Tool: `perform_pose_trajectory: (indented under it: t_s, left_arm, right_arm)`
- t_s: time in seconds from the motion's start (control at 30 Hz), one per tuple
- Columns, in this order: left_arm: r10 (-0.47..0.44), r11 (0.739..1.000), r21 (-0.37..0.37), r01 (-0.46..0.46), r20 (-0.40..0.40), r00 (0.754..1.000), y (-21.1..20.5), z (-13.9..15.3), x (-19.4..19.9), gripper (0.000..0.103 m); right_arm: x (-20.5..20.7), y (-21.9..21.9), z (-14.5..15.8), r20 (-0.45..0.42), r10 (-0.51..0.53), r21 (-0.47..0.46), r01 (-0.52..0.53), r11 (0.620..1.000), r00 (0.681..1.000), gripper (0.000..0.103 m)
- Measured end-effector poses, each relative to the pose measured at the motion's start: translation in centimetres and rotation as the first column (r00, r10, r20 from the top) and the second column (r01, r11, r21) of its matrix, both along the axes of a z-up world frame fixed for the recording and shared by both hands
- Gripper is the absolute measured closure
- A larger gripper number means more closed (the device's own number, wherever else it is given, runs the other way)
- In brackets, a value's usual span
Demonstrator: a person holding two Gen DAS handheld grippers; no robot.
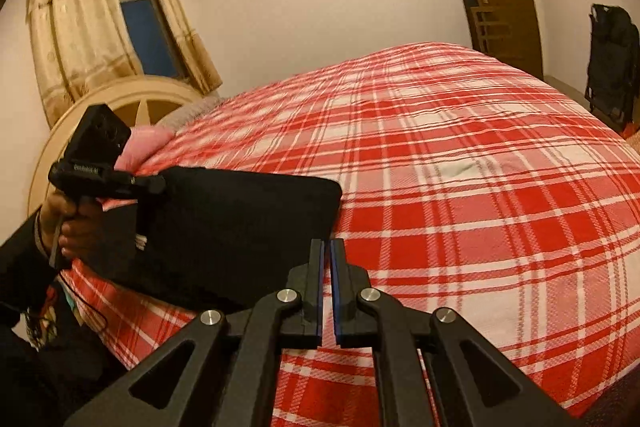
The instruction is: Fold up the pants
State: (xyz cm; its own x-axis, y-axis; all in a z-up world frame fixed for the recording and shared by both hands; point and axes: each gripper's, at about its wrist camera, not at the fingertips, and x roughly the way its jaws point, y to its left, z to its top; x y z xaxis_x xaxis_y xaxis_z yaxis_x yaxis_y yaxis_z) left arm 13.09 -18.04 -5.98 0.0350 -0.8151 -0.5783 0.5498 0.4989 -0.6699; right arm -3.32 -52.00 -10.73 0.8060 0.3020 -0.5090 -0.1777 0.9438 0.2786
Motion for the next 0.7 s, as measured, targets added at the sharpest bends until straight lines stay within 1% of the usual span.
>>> perform_pose_trajectory:
  t_s: [0.13,0.4,0.57,0.7]
  left_arm:
    - [0.017,1.0,0.004,-0.017,0.012,1.0,1.9,0.0,-0.1,0.097]
    - [0.028,0.999,0.035,-0.031,0.096,0.995,5.9,0.9,-0.5,0.097]
    - [0.077,0.994,0.069,-0.082,0.079,0.994,9.0,-0.3,0.0,0.097]
    - [0.098,0.99,0.096,-0.103,0.057,0.994,10.5,-2.0,0.1,0.097]
  right_arm:
    - [0.3,1.8,-0.5,-0.028,0.038,-0.046,-0.039,0.998,0.999,0.099]
    - [0.4,4.7,-1.3,-0.066,0.102,-0.123,-0.11,0.986,0.993,0.099]
    - [0.4,5.7,-1.6,-0.075,0.126,-0.148,-0.136,0.979,0.989,0.099]
    - [0.4,6.8,-2.0,-0.091,0.146,-0.169,-0.16,0.973,0.985,0.099]
